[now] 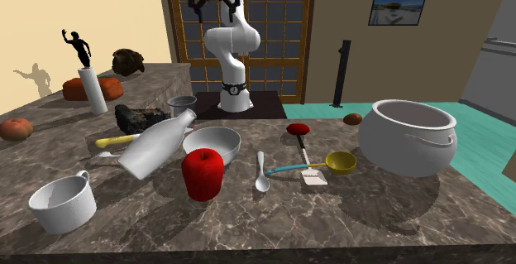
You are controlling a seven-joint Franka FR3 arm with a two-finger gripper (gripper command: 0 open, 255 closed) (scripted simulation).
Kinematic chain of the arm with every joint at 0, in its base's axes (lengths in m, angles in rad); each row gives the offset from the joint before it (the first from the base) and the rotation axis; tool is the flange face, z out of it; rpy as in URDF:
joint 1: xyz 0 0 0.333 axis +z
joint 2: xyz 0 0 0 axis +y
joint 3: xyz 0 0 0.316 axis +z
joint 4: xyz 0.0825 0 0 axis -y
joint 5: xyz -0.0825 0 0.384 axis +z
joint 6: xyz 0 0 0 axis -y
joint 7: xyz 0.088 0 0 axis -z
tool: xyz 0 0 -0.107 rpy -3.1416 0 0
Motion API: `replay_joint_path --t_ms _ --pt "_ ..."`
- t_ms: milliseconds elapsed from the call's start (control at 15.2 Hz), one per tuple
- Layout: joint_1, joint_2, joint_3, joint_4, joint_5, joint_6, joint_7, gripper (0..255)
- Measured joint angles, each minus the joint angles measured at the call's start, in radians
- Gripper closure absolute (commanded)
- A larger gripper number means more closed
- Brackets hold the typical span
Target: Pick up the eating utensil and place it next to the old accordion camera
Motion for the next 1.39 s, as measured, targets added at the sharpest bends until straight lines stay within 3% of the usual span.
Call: replay_joint_path --t_ms 198,528,990,1386 --pt "0.004 0.008 0.012 -0.029 0.001 0.041 0.011 0" --pt "0.024 0.067 0.065 -0.134 0.009 0.221 0.061 0" --pt "0.044 0.239 0.14 -0.211 -0.001 0.495 0.14 0" --pt "0.041 0.448 0.209 -0.211 -0.053 0.719 0.235 0"
